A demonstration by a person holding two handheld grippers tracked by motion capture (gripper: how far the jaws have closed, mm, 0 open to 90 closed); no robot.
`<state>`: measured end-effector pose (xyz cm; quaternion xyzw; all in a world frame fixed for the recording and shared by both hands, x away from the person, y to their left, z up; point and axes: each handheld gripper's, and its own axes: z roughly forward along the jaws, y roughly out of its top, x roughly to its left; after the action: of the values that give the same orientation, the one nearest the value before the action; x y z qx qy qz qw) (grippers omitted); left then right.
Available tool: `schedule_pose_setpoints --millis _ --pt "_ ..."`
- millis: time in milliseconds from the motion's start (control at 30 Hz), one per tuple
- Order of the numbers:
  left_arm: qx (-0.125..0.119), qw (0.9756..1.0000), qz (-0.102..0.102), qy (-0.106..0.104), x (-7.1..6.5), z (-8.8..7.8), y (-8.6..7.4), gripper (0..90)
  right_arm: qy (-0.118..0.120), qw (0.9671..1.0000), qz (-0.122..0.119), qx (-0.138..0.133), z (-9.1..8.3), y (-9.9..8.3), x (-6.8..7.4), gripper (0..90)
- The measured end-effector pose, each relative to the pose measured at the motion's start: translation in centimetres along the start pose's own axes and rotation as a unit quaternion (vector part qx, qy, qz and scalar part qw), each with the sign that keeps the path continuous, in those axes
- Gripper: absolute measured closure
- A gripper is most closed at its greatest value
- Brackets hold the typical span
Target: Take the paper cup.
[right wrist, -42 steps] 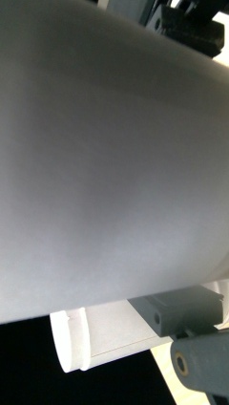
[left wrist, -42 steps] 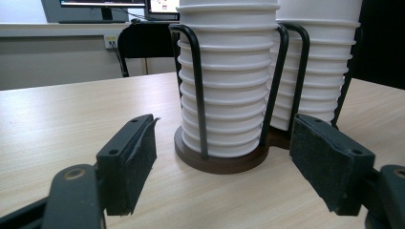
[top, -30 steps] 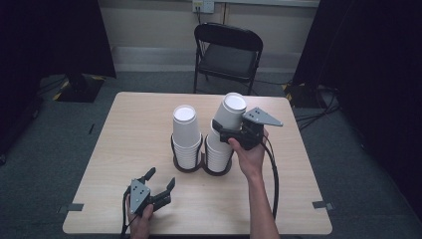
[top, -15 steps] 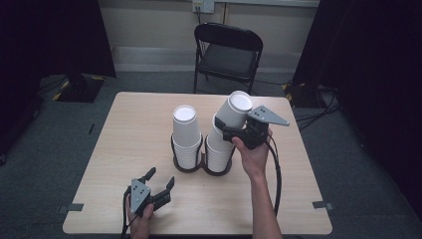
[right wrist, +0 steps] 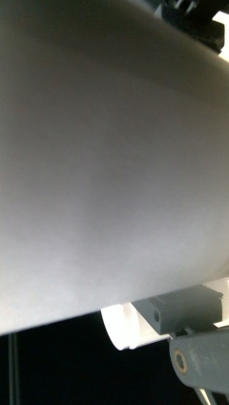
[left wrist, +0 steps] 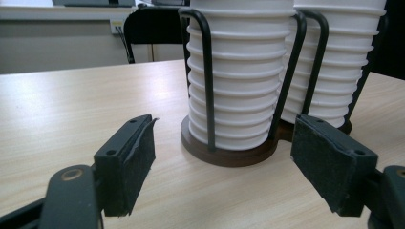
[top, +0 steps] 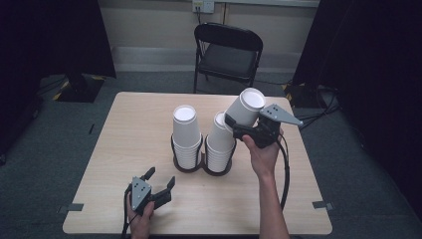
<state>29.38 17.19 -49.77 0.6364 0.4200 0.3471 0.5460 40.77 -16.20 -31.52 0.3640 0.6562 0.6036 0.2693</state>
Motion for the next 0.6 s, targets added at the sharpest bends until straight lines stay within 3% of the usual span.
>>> schedule_pose_setpoints --millis 133,233,267,367,600 --pt "0.008 0.9999 0.006 0.003 -0.1 0.1 0.1 22.2 -0.008 0.9999 0.006 -0.003 -1.0 -0.1 -0.5 13.7" --pt "-0.001 0.9999 0.004 -0.015 0.1 -0.1 0.0 17.2 -0.017 0.9998 0.013 0.001 -1.7 -0.4 -1.0 13.7" --pt "-0.001 0.9999 0.001 -0.013 0.2 -0.1 0.0 15.2 -0.019 0.9997 0.018 0.002 -1.9 -0.6 -1.2 13.7" --pt "0.002 0.9999 -0.012 -0.007 0.3 0.0 0.0 17.0 -0.023 0.9993 0.03 0.002 -2.5 -1.2 -1.8 13.7" --pt "-0.004 0.9999 -0.009 -0.007 0.3 -0.1 0.0 18.7 -0.046 0.9984 0.034 0.006 -4.2 -1.6 -2.9 13.7"
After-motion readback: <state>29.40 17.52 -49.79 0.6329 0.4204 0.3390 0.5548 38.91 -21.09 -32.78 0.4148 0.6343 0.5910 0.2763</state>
